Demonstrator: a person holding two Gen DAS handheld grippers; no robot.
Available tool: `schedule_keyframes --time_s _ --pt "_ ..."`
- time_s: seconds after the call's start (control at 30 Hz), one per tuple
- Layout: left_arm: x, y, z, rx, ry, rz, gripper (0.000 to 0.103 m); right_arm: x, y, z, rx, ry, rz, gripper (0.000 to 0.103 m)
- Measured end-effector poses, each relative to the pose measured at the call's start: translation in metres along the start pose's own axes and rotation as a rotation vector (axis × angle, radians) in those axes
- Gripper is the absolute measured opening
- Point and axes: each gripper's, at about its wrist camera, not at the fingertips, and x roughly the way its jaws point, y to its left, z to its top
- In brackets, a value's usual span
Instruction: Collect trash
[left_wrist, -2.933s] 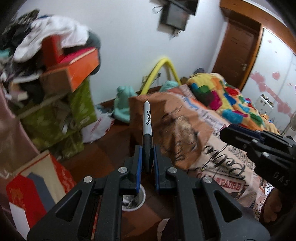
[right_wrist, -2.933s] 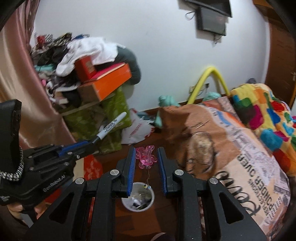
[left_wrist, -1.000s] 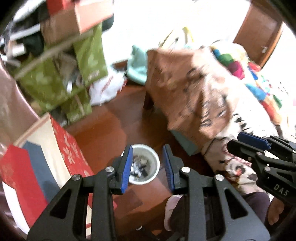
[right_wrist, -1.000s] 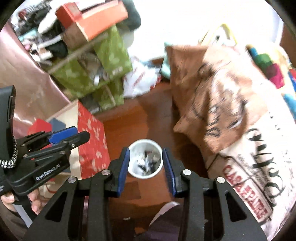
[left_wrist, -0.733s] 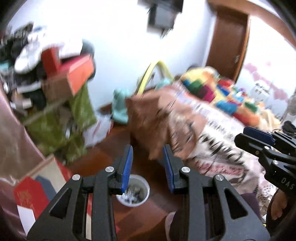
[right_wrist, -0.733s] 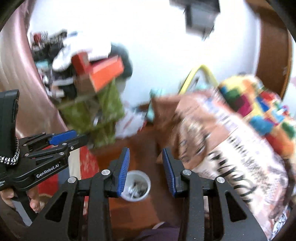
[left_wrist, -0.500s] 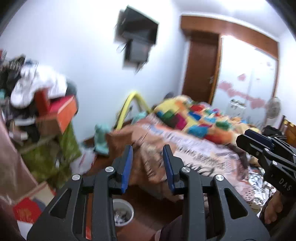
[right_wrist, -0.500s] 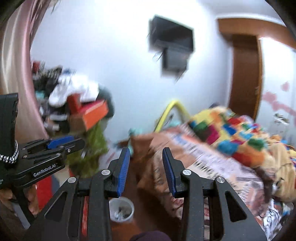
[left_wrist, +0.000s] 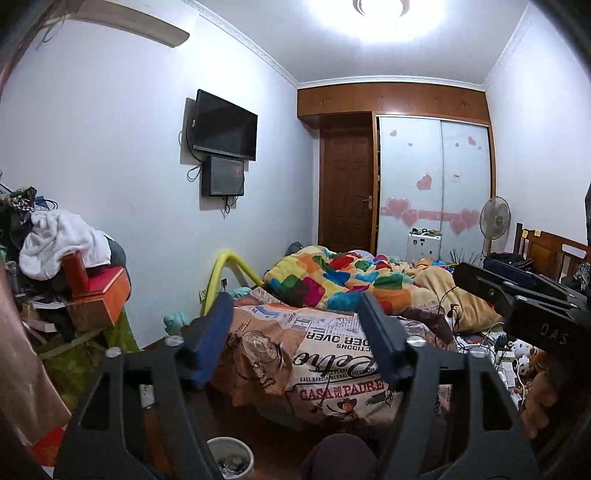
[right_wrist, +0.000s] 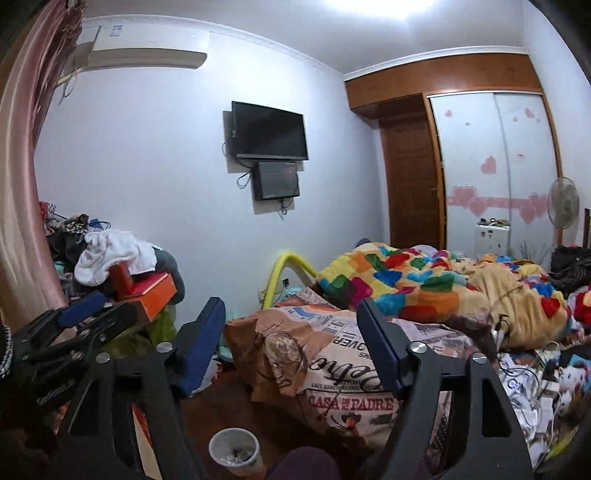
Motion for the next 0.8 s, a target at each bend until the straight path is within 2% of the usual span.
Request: schedule_keyframes --time_s 0.07,0.1,0.13,0.27,0.8 --pt "-0.004 0.000 -0.004 -0.006 -0.002 0.004 0.093 -0.004 0.003 -0.002 -0.010 -0.001 -0.028 0.085" --pt "-0.007 0.000 -0.006 -0.009 -0.008 0.011 0.094 -0.008 0.003 -0.004 -0.010 -0.006 -0.047 0.096" --pt "-0.009 0.000 -0.007 -0.010 -0.011 0.018 0.095 -0.012 0.003 -0.005 -0.010 -0.016 -0.069 0.103" --pt "-0.010 0.002 -0.012 -0.019 0.000 0.025 0.096 -0.020 0.005 -0.009 -0.035 -0.035 -0.152 0.103" --pt "-0.016 -0.002 -0.022 -0.041 0.028 0.013 0.096 -0.032 -0.008 -0.018 -0.022 0.009 -0.165 0.103"
